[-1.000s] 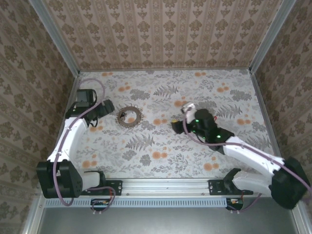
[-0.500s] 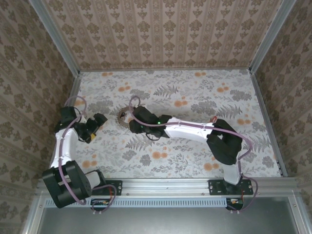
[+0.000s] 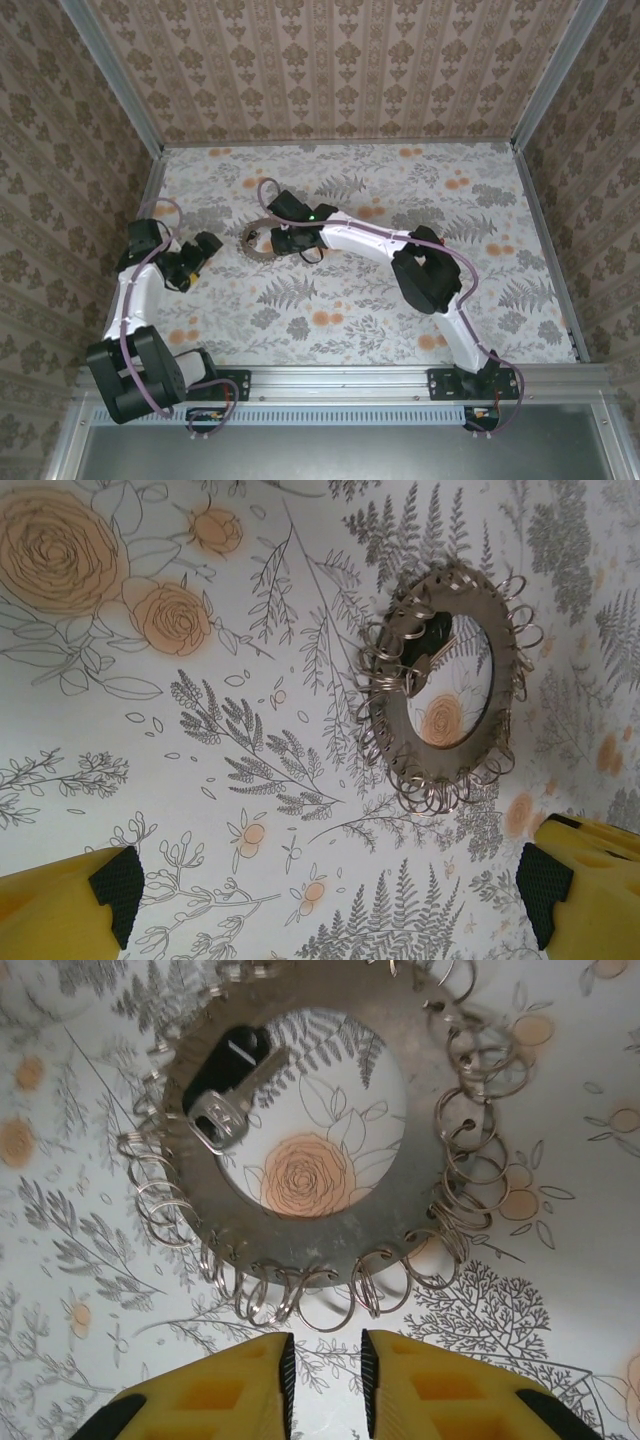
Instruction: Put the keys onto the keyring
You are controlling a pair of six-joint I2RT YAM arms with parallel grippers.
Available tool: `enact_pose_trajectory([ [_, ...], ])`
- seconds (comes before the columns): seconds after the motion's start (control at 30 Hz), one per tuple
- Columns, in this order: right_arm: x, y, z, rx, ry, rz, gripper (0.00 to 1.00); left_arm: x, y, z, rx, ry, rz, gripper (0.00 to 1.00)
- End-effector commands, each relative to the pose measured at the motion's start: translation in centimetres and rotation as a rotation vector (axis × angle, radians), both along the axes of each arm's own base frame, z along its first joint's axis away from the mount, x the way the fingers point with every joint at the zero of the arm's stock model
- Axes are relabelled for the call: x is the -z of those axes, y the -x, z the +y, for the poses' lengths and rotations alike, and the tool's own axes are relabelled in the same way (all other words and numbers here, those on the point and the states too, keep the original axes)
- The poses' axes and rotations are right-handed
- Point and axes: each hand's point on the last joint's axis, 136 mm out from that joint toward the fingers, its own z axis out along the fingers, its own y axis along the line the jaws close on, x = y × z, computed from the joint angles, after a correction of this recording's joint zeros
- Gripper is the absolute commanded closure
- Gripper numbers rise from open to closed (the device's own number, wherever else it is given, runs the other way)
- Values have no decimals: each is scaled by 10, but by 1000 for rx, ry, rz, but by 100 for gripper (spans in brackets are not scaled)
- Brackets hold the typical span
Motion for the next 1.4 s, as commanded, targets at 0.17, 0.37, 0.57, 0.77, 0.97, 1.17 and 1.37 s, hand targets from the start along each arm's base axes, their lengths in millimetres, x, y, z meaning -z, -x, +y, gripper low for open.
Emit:
enact_pose_trajectory([
  [0.17, 31, 10, 11, -127, 24, 144, 74, 2, -3, -18, 63, 52, 22, 0],
  [0.37, 45, 2, -7, -107, 104, 135, 68, 8, 1, -27, 99, 48, 62, 0],
  [0.57, 35, 0, -7, -122, 87, 121, 66, 7, 2, -34, 113, 14, 69, 0],
  [0.77, 24, -10, -18, -119, 86, 64, 65, 10, 1, -39, 133, -3, 86, 0],
  [0.97, 15, -12, -25, -132, 86, 18, 59, 16, 5, -39, 142, -13, 117, 0],
  [1.17, 15, -17, -34, -123, 61, 28, 58, 14, 4, -41, 143, -13, 113, 0],
  [1.37, 20, -19, -23, -121, -9, 65, 52, 17, 3, -38, 135, -26, 124, 0],
])
